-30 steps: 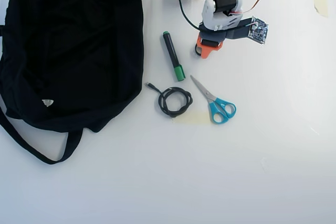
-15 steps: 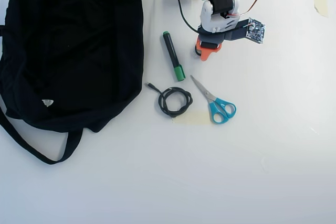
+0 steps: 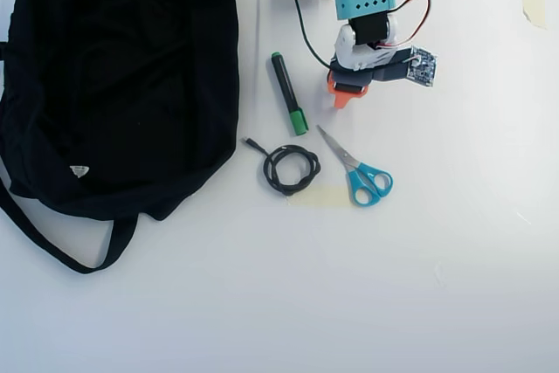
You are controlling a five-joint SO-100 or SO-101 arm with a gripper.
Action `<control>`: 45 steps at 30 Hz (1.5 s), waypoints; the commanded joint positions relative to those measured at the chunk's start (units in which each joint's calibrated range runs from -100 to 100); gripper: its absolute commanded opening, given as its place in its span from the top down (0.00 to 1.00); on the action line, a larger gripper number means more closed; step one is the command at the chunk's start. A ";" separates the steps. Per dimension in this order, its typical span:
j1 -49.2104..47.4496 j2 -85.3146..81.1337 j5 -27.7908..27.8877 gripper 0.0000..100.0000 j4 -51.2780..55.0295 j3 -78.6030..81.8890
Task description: Put the bike light into the black bag
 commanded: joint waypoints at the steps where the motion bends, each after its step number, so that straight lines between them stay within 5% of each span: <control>1: -0.16 1.78 -0.44 0.82 -0.47 -2.09; 7: -0.46 2.12 -0.97 0.98 -0.47 -2.36; 16: -0.98 1.20 -2.28 0.98 0.48 -3.35; 30: -5.02 0.87 -12.03 0.98 15.90 -16.46; 45: -3.15 -0.12 -23.10 0.98 19.95 -27.79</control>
